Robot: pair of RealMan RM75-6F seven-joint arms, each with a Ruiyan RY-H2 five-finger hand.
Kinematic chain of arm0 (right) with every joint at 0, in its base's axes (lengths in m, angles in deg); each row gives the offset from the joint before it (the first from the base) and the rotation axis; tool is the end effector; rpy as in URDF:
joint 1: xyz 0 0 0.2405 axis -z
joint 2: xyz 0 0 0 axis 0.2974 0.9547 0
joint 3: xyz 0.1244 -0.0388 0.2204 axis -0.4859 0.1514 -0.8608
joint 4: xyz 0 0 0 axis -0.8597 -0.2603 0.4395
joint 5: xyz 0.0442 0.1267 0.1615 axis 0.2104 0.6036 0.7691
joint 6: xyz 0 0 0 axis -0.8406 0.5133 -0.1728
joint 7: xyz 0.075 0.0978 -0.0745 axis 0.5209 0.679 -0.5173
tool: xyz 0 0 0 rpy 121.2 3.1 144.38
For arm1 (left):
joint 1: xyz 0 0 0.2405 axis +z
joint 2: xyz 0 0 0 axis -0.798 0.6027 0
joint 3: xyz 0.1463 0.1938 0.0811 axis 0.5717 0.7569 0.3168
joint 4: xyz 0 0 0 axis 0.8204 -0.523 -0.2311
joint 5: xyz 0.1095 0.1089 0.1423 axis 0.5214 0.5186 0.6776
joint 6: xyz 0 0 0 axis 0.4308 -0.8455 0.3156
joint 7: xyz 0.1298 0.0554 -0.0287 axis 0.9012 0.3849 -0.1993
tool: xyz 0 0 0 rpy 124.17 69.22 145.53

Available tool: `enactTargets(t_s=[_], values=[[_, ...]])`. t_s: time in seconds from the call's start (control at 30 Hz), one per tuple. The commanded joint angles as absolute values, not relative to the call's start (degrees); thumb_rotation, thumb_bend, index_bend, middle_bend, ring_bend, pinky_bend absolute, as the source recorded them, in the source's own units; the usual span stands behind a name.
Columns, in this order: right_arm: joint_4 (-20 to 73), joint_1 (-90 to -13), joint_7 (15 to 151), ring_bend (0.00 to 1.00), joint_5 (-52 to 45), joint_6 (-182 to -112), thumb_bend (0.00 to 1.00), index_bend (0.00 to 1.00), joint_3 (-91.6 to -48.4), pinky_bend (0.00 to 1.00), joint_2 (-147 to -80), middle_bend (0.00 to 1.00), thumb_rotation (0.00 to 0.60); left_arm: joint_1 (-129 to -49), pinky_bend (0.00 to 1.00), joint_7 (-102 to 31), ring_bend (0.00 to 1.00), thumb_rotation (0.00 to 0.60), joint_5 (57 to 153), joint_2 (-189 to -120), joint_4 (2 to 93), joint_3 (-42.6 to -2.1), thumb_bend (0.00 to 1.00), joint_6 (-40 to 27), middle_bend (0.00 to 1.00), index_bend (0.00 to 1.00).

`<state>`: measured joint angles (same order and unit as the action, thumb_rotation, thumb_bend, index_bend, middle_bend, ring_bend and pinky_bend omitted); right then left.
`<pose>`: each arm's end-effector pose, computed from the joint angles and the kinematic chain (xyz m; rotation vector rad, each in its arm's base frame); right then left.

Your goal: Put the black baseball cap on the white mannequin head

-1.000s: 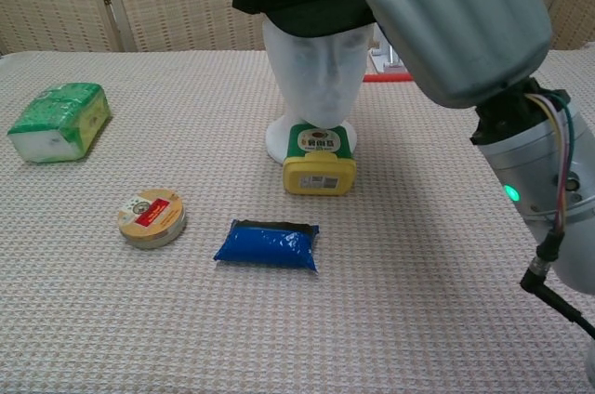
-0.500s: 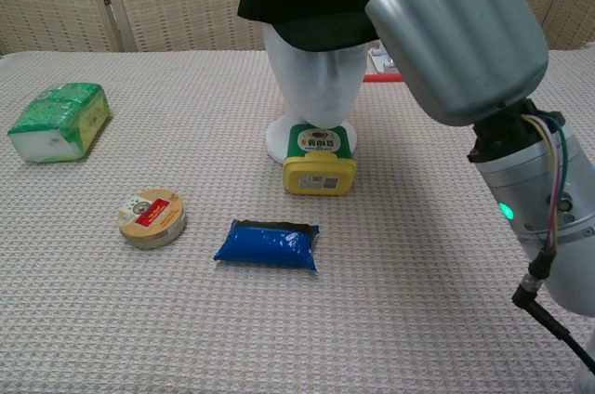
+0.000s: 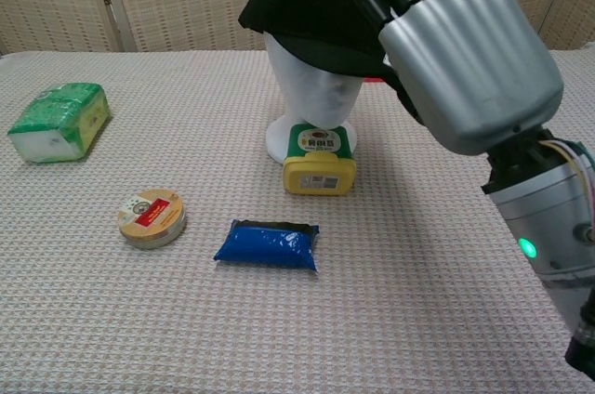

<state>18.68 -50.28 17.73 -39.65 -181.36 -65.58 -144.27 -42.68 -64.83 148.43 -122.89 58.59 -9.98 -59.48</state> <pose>-0.0971 -0.2522 -0.0373 1.3846 0.1754 0.9493 -0.2997 0.0607 0.2686 -1.3831 -0.8000 -1.2959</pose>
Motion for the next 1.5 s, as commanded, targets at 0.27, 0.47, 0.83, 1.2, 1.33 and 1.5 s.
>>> enactTargets(t_s=[0.27, 0.47, 0.83, 1.2, 1.33, 1.5], values=[[47.1, -40.8, 9.2, 0.24, -41.5, -181.3, 0.14, 0.04, -59.9, 0.53, -129.7, 0.14, 0.600, -43.0, 0.13, -61.7, 0.00, 0.600, 149.1, -123.1, 60.0, -10.0, 0.22, -58.4, 0.00, 0.00], [53.1, -35.0, 17.4, 0.18, -36.6, -182.0, 0.14, 0.03, -57.5, 0.41, -121.6, 0.11, 0.600, -43.3, 0.13, -58.6, 0.00, 0.600, 150.0, -123.4, 61.2, -9.8, 0.22, -57.4, 0.00, 0.00], [53.5, -28.9, 43.9, 0.04, -26.0, -177.9, 0.14, 0.00, -55.8, 0.17, -106.7, 0.01, 0.600, -44.4, 0.13, -52.5, 0.00, 0.600, 148.7, -124.2, 63.9, -10.5, 0.22, -53.8, 0.00, 0.00], [50.7, -25.1, 66.7, 0.00, -26.1, -172.5, 0.19, 0.00, -52.1, 0.00, -95.5, 0.00, 0.600, -45.8, 0.13, -40.8, 0.00, 0.600, 148.4, -127.1, 67.2, -11.2, 0.22, -48.7, 0.00, 0.00], [50.3, -23.1, 71.4, 0.00, -28.4, -173.4, 0.20, 0.00, -50.9, 0.00, -93.5, 0.00, 0.600, -46.7, 0.13, -35.6, 0.00, 0.600, 147.9, -128.5, 69.1, -11.0, 0.22, -44.9, 0.00, 0.00], [50.3, -20.7, 71.4, 0.00, -34.0, -177.2, 0.21, 0.00, -49.8, 0.00, -92.1, 0.00, 0.600, -47.6, 0.13, -32.4, 0.00, 0.600, 146.5, -129.3, 70.2, -11.2, 0.22, -41.8, 0.00, 0.00]])
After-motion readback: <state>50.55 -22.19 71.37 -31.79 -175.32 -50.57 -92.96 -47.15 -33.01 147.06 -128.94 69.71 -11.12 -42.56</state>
